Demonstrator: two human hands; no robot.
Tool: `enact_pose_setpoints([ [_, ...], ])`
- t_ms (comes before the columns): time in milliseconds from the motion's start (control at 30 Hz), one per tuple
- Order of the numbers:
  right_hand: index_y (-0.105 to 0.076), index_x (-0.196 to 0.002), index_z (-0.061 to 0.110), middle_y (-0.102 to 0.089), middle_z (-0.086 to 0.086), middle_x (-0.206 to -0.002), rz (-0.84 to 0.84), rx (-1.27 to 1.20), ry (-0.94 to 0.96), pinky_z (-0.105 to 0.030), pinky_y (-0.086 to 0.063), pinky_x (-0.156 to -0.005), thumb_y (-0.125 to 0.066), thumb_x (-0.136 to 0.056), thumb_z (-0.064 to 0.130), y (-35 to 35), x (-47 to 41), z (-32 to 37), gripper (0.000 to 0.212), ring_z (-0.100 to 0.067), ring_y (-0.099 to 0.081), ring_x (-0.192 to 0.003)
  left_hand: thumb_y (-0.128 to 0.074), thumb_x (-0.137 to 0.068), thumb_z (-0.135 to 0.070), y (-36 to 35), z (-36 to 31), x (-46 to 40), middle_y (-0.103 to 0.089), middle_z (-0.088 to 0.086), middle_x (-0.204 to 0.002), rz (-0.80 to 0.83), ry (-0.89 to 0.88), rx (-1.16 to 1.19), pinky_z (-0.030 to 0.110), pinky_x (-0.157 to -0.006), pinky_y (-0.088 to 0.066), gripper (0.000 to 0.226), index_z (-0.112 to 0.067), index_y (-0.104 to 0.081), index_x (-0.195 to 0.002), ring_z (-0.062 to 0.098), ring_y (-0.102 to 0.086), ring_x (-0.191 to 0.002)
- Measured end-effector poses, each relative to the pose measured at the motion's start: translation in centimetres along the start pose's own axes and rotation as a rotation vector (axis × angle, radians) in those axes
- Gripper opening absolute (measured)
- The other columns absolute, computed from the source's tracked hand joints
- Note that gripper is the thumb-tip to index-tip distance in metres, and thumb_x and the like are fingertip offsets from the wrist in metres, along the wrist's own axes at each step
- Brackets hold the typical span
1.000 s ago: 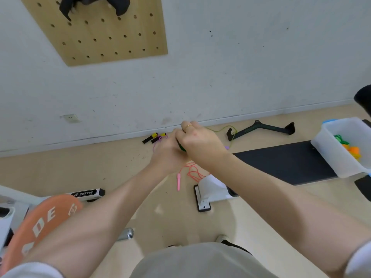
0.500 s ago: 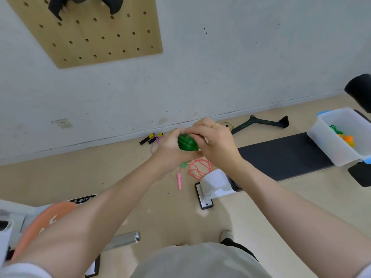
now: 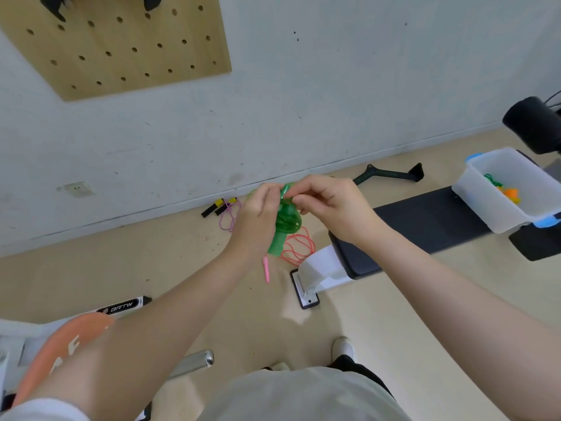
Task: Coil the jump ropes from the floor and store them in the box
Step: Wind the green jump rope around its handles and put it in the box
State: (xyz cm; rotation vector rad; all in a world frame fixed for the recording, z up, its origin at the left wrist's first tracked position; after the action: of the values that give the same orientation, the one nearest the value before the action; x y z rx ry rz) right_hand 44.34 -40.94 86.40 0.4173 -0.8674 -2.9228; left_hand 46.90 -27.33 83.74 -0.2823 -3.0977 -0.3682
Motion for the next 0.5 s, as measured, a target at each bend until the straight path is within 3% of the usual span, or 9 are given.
enact_pose_setpoints([
  [100, -0.072, -0.090, 0.007, -0.058, 0.008, -0.089, -0.047, -0.073, 0.020, -0.023, -0.053, -0.071, -0.062, -0.082, 0.001, 0.0, -0.2, 0.9, 0.014, -0.006, -0.060, -0.073, -0.040, -0.095, -0.013, 0.2, -0.5, -0.1, -0.056, -0.015, -0.076, -0.059, -0.108, -0.104, 0.009, -0.062, -0.039, 0.018, -0.023, -0.055, -0.093, -0.010, -0.050, -0.065],
  [167, -0.070, -0.086, 0.012, -0.053, 0.008, -0.088, -0.078, -0.144, -0.040, -0.016, -0.051, -0.064, -0.064, -0.082, -0.001, 0.1, -0.4, 1.4, 0.016, -0.006, -0.058, -0.064, -0.040, -0.092, -0.017, 0.4, -1.0, -0.2, -0.055, -0.016, -0.077, -0.078, -0.194, -0.183, 0.013, -0.065, -0.039, 0.018, -0.020, -0.055, -0.100, -0.006, -0.051, -0.070],
  [267, -0.054, -0.074, 0.021, -0.060, 0.004, -0.069, -0.122, -0.180, -0.204, -0.020, -0.046, -0.055, -0.066, -0.082, 0.004, 0.3, -0.7, 1.8, 0.022, -0.010, -0.057, -0.054, -0.034, -0.083, -0.022, 0.4, -1.4, -0.3, -0.055, -0.011, -0.081, -0.110, -0.329, -0.290, 0.022, -0.067, -0.040, 0.034, -0.010, -0.057, -0.106, 0.008, -0.051, -0.073],
  [333, -0.048, -0.075, 0.022, -0.060, 0.000, -0.060, -0.162, -0.213, -0.274, -0.022, -0.046, -0.056, -0.066, -0.082, 0.006, 0.3, -0.8, 1.9, 0.024, -0.008, -0.055, -0.050, -0.033, -0.084, -0.024, 0.3, -1.5, -0.2, -0.056, -0.007, -0.087, -0.126, -0.413, -0.345, 0.026, -0.068, -0.041, 0.039, -0.005, -0.058, -0.106, 0.008, -0.050, -0.075],
  [433, -0.052, -0.095, 0.017, -0.060, -0.003, -0.087, -0.180, -0.320, -0.350, -0.025, -0.048, -0.057, -0.064, -0.082, 0.003, 0.4, -0.9, 1.8, 0.022, -0.014, -0.054, -0.054, -0.028, -0.083, -0.028, 0.1, -1.4, 0.0, -0.060, 0.000, -0.088, -0.136, -0.494, -0.401, 0.030, -0.065, -0.042, 0.046, -0.002, -0.058, -0.105, 0.006, -0.048, -0.073],
  [500, -0.057, -0.102, 0.009, -0.057, -0.005, -0.092, -0.123, -0.359, -0.397, -0.019, -0.048, -0.053, -0.063, -0.084, 0.003, 0.4, -1.0, 1.6, 0.020, -0.013, -0.055, -0.053, -0.030, -0.085, -0.030, 0.2, -1.1, 0.0, -0.057, -0.004, -0.085, -0.135, -0.503, -0.389, 0.030, -0.065, -0.041, 0.044, -0.003, -0.059, -0.104, 0.003, -0.045, -0.072],
])
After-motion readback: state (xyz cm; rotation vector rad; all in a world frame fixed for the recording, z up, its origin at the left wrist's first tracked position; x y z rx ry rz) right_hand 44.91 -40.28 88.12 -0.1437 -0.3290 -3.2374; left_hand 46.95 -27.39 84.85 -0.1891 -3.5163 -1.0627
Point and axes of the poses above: each hand's wrist, its own x-axis away from the middle knuckle, its own y-axis out of the back of the hand, z = x × y, the point moved 2 cm from there along -x, towards the middle knuckle
